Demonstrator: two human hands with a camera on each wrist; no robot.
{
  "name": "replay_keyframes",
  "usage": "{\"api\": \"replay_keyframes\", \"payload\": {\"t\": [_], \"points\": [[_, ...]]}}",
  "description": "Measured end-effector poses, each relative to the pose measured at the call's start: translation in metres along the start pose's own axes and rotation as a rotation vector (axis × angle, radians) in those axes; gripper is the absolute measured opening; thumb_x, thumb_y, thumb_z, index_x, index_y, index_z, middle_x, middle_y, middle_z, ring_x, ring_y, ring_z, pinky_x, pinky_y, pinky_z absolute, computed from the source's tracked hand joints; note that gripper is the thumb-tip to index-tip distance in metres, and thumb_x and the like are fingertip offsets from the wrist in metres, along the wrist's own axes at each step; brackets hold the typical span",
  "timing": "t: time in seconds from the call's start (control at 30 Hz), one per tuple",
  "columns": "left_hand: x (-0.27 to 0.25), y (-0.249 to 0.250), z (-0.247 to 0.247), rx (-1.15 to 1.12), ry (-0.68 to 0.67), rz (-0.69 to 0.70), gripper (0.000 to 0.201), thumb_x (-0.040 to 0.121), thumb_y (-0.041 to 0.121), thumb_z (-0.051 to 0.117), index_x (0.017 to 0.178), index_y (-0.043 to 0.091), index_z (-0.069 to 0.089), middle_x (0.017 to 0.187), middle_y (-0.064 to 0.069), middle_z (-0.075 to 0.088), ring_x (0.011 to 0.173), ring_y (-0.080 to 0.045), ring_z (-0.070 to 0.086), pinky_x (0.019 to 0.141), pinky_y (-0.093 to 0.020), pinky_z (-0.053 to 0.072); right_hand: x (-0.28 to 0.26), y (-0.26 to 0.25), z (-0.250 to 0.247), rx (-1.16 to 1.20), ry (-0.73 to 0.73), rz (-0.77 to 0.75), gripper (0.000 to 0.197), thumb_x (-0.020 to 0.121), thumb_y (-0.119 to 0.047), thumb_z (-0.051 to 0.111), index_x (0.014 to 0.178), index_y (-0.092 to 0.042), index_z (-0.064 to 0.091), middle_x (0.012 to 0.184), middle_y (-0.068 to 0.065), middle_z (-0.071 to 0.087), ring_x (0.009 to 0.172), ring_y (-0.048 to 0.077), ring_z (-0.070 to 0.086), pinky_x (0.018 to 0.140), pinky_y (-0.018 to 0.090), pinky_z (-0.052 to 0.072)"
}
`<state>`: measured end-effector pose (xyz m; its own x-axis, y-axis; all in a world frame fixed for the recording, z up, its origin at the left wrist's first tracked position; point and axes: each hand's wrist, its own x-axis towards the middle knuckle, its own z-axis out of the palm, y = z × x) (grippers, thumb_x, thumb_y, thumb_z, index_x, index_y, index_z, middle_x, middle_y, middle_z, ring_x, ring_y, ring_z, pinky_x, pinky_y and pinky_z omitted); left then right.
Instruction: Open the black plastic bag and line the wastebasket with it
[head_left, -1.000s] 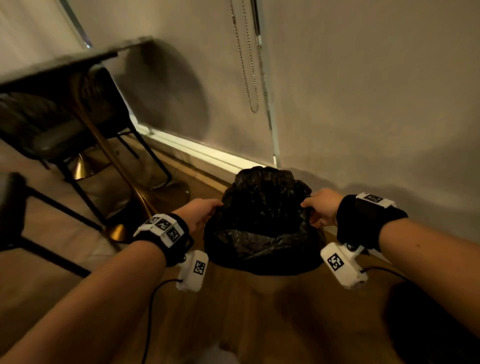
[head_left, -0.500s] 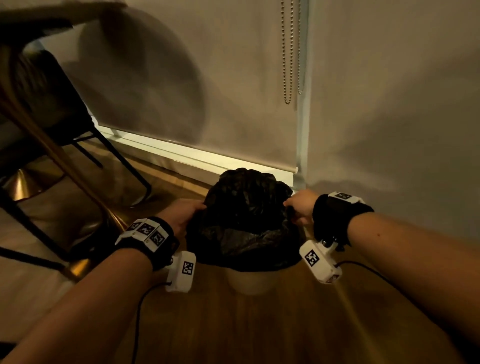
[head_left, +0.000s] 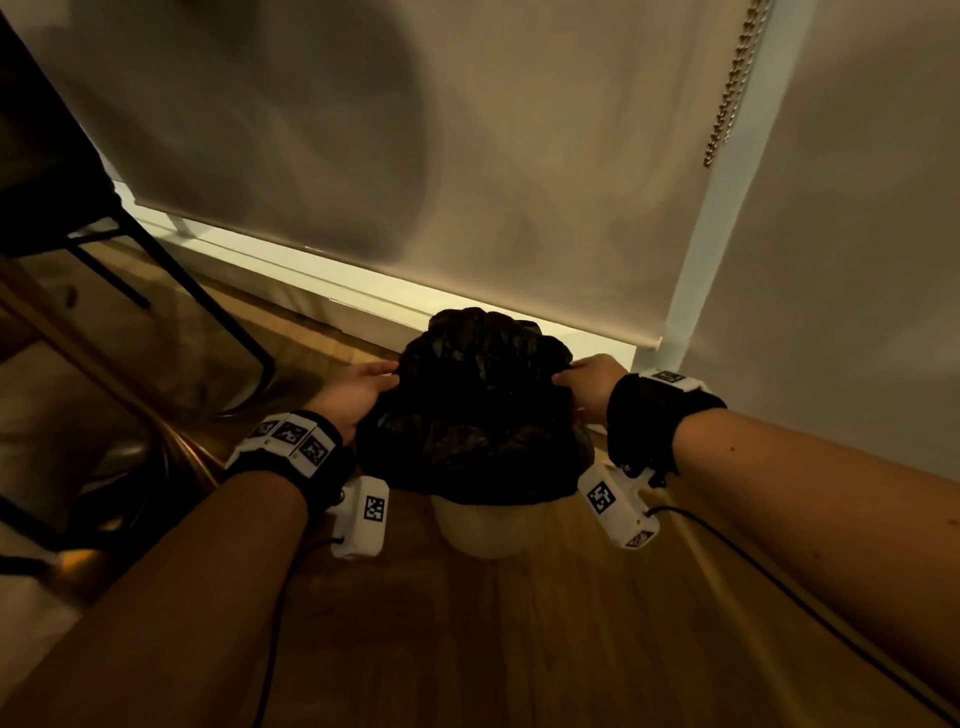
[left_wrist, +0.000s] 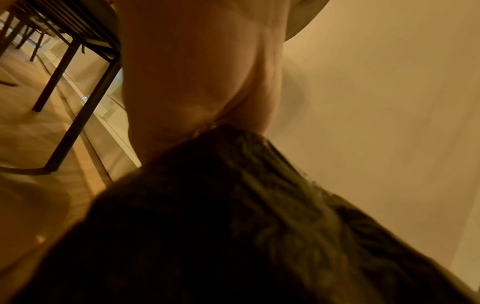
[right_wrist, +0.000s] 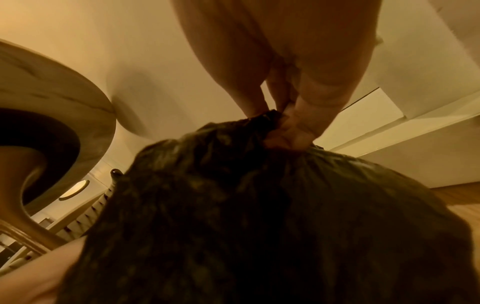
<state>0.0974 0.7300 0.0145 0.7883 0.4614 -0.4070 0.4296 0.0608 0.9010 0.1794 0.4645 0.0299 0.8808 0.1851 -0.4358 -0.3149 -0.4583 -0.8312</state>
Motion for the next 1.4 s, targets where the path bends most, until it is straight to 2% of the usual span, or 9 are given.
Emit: {"api": "replay_keyframes", "payload": {"t": [0.2, 0.27, 0.4, 0.6, 0.77, 0.9, 1.1, 1.27, 1.4], "points": [[0.015, -0.011, 0.003, 0.028, 0.032, 0.045, 0.029, 0.094, 0.005, 0.058, 0.122, 0.011, 0.061, 0.111, -0.012, 0.065, 0.086, -0.016, 0.064, 0.067, -0.027, 0.051, 0.015, 0.010, 0.003, 0.083, 0.045, -0.021, 0.038, 0.092, -0.012, 0.060, 0.128, -0.001, 0.057, 0.117, 0.016, 0.064, 0.108, 0.031, 0.062, 0.089, 0.033, 0.050], [0.017, -0.015, 0.004, -0.001, 0.023, 0.043, 0.030, 0.093, 0.007, 0.059, 0.123, 0.012, 0.061, 0.116, -0.013, 0.065, 0.092, -0.020, 0.065, 0.070, -0.030, 0.053, 0.014, 0.014, 0.003, 0.112, 0.045, -0.042, 0.037, 0.092, -0.012, 0.060, 0.127, 0.000, 0.057, 0.115, 0.016, 0.064, 0.103, 0.030, 0.063, 0.089, 0.033, 0.049], [0.017, -0.016, 0.001, -0.015, 0.047, 0.055, 0.031, 0.092, 0.013, 0.063, 0.123, 0.009, 0.064, 0.119, -0.013, 0.067, 0.107, -0.027, 0.065, 0.087, -0.037, 0.053, 0.010, 0.014, 0.002, 0.158, 0.048, -0.030, 0.032, 0.091, -0.013, 0.061, 0.118, 0.004, 0.062, 0.081, 0.008, 0.061, 0.062, 0.016, 0.053, 0.061, 0.028, 0.046], [0.013, -0.018, -0.006, 0.071, 0.019, 0.079, 0.034, 0.090, 0.010, 0.065, 0.123, 0.012, 0.064, 0.112, -0.009, 0.068, 0.096, -0.021, 0.066, 0.081, -0.031, 0.053, 0.000, 0.009, 0.000, 0.164, -0.001, 0.034, 0.031, 0.087, -0.007, 0.065, 0.116, 0.003, 0.061, 0.073, 0.007, 0.057, 0.057, 0.017, 0.055, 0.041, 0.020, 0.043], [0.008, -0.018, -0.004, 0.120, 0.013, 0.085, 0.038, 0.092, 0.004, 0.061, 0.129, 0.009, 0.060, 0.122, -0.011, 0.064, 0.107, -0.025, 0.062, 0.087, -0.034, 0.049, -0.001, 0.009, 0.003, 0.150, 0.015, 0.040, 0.032, 0.085, -0.008, 0.068, 0.114, 0.002, 0.063, 0.082, 0.012, 0.063, 0.065, 0.023, 0.060, 0.056, 0.030, 0.051], [0.005, -0.015, 0.001, 0.138, 0.022, 0.090, 0.038, 0.094, 0.003, 0.058, 0.131, 0.008, 0.058, 0.125, -0.013, 0.063, 0.116, -0.029, 0.060, 0.091, -0.035, 0.048, -0.006, 0.008, 0.003, 0.110, 0.014, 0.036, 0.032, 0.084, -0.009, 0.069, 0.114, 0.001, 0.063, 0.098, 0.019, 0.066, 0.088, 0.033, 0.066, 0.085, 0.045, 0.057], [0.007, -0.015, 0.003, 0.140, 0.019, 0.076, 0.037, 0.092, 0.000, 0.058, 0.128, 0.009, 0.061, 0.126, -0.015, 0.064, 0.110, -0.028, 0.062, 0.097, -0.039, 0.050, -0.013, 0.007, 0.002, 0.126, 0.010, 0.034, 0.032, 0.086, -0.009, 0.068, 0.115, 0.004, 0.062, 0.098, 0.018, 0.066, 0.077, 0.029, 0.065, 0.073, 0.040, 0.058], [-0.001, -0.009, 0.007, 0.135, 0.055, 0.062, 0.041, 0.089, 0.002, 0.063, 0.129, 0.010, 0.060, 0.121, -0.013, 0.065, 0.112, -0.030, 0.062, 0.099, -0.040, 0.050, -0.024, 0.004, -0.003, 0.189, -0.065, 0.086, 0.039, 0.092, -0.006, 0.059, 0.127, 0.009, 0.052, 0.076, 0.011, 0.057, 0.064, 0.022, 0.056, 0.055, 0.033, 0.054], [-0.010, -0.004, 0.010, 0.209, 0.109, 0.073, 0.040, 0.084, 0.011, 0.070, 0.124, 0.015, 0.064, 0.122, -0.014, 0.065, 0.110, -0.030, 0.062, 0.099, -0.043, 0.050, -0.042, 0.003, -0.011, 0.242, -0.105, 0.114, 0.032, 0.094, -0.004, 0.055, 0.122, 0.011, 0.052, 0.090, 0.017, 0.057, 0.067, 0.025, 0.055, 0.083, 0.042, 0.052]]}}
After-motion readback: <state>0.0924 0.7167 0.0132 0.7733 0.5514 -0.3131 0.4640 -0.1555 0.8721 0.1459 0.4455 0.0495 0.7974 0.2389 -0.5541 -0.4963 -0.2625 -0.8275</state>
